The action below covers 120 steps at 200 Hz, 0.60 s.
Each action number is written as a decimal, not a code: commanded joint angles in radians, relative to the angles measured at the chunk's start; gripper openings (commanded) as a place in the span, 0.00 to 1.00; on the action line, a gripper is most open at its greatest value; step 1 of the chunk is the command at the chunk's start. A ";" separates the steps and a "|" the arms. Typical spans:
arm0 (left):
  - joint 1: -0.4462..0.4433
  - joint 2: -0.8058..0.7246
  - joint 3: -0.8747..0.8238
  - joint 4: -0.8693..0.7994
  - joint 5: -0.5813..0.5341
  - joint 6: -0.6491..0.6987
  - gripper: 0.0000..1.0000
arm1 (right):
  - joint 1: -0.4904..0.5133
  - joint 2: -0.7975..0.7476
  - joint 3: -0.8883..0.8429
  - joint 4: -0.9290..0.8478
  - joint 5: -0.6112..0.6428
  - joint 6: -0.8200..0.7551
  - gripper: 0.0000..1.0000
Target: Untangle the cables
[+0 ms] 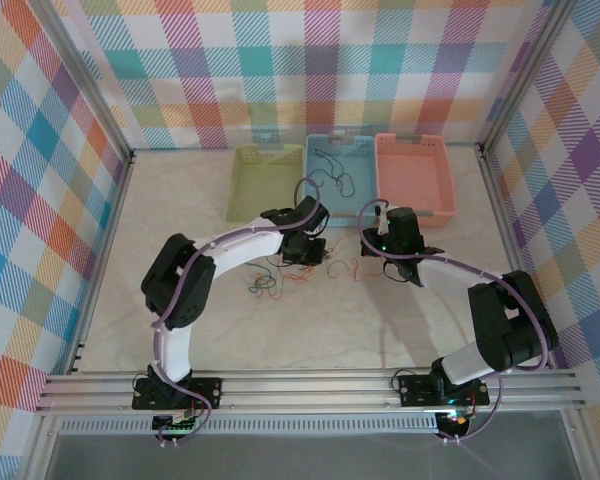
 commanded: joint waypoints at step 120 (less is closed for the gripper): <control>0.117 -0.659 -0.484 -0.068 -0.260 -0.065 0.00 | -0.011 -0.047 -0.011 -0.039 0.208 0.058 0.00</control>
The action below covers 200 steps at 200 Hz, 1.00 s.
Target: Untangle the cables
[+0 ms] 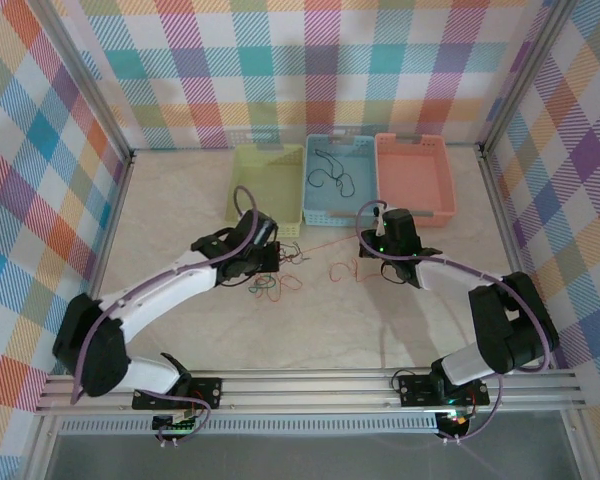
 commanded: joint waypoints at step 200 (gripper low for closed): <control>0.081 -0.180 -0.205 -0.049 0.042 -0.049 0.01 | -0.032 0.023 0.020 0.027 -0.033 0.013 0.00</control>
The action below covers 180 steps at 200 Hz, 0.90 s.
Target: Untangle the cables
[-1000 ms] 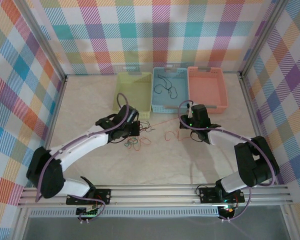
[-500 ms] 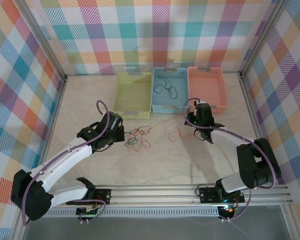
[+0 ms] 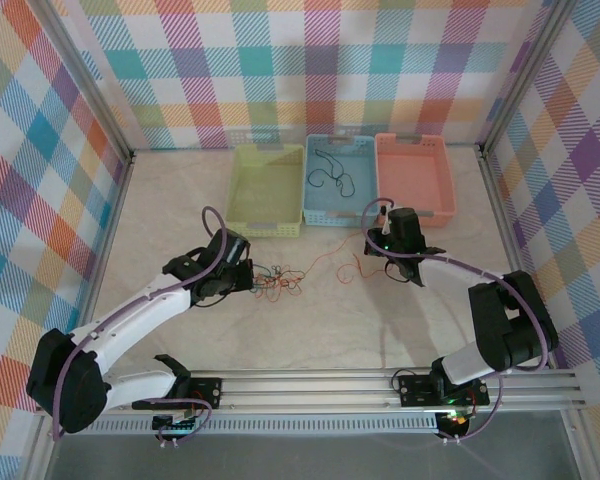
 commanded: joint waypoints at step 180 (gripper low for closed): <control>-0.061 0.257 0.291 -0.034 0.185 0.057 0.43 | 0.014 0.025 0.036 0.018 -0.058 -0.021 0.00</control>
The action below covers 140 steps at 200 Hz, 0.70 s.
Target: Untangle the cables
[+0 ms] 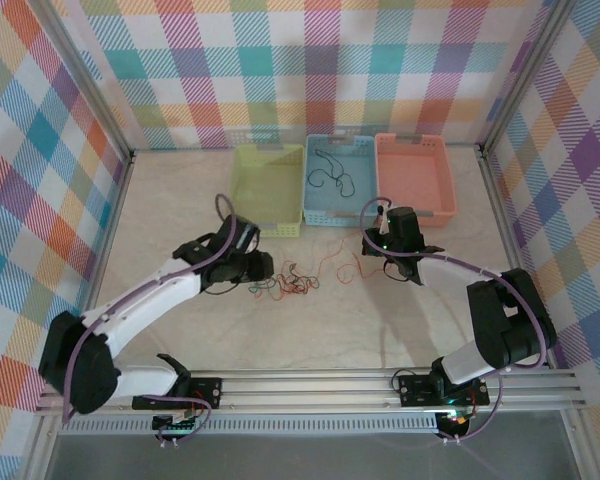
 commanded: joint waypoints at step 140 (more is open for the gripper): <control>-0.087 0.612 0.441 -0.165 -0.102 0.037 0.42 | 0.006 0.017 0.032 0.010 -0.012 -0.018 0.00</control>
